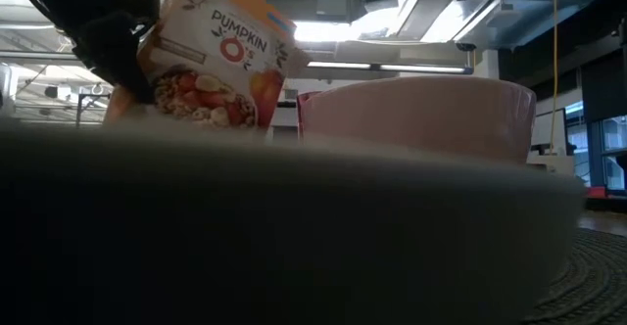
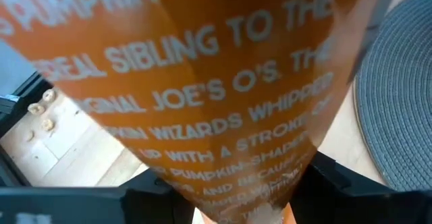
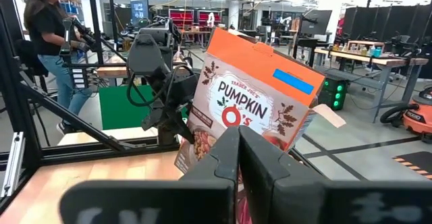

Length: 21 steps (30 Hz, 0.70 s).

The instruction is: Arrange a breakfast setting

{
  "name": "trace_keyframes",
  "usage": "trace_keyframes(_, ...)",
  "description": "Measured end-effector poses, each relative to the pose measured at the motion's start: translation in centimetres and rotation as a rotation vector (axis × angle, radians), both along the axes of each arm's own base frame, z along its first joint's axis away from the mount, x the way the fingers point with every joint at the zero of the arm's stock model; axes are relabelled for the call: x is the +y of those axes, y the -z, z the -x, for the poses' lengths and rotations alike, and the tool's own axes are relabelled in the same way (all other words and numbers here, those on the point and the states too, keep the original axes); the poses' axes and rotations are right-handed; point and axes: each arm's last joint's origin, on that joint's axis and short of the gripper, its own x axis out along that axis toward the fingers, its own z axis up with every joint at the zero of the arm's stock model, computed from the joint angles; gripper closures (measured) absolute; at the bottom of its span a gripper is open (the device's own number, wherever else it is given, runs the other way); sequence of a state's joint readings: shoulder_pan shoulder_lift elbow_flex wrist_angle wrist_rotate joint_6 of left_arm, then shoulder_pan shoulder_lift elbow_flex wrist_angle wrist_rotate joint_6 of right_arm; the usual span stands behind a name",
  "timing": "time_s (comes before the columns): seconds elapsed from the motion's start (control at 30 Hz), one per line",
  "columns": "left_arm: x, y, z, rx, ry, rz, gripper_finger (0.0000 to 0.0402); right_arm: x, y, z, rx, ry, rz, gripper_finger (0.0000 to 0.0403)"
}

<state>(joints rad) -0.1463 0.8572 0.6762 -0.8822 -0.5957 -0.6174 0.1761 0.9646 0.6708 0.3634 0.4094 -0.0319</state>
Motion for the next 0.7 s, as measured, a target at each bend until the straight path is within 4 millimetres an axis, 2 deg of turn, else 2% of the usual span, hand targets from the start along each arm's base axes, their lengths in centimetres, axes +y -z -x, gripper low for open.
trace_keyframes(0.7, -0.07, 0.19, 0.03, 0.042, 0.033, 0.012, 0.0239, 0.0, 0.0, 0.0, 0.0, -0.001, 0.002, 0.0388)
